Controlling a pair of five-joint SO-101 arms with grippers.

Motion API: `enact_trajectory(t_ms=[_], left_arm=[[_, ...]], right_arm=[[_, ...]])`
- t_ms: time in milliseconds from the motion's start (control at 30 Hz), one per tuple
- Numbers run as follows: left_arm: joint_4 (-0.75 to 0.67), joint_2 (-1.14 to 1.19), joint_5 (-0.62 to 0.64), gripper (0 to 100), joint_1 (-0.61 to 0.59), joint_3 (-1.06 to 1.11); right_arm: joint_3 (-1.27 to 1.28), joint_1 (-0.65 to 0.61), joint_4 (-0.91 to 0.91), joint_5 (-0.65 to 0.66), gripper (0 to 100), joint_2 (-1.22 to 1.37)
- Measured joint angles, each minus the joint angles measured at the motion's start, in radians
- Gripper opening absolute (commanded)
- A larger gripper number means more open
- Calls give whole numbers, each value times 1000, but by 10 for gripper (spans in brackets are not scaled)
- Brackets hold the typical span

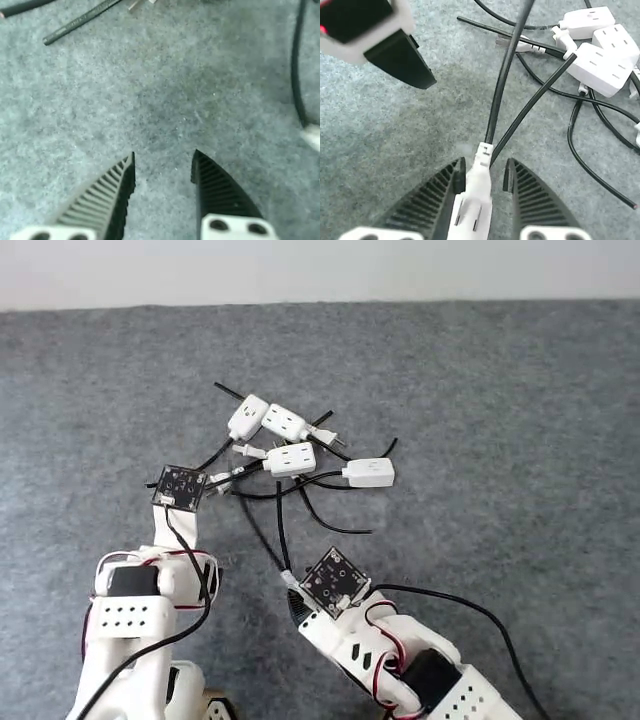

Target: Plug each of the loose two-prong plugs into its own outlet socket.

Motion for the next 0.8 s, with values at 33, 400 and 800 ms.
enact_trajectory(t_ms=[33, 400, 800], left_arm=[[-5, 0, 0, 174, 0, 0], [-23, 0, 0, 174, -38, 0], [-80, 0, 78, 174, -199, -3]], right_arm=[[0, 2, 0, 0, 133, 0], [-87, 61, 140, 3, 133, -3], [-307, 52, 189, 72, 214, 474]])
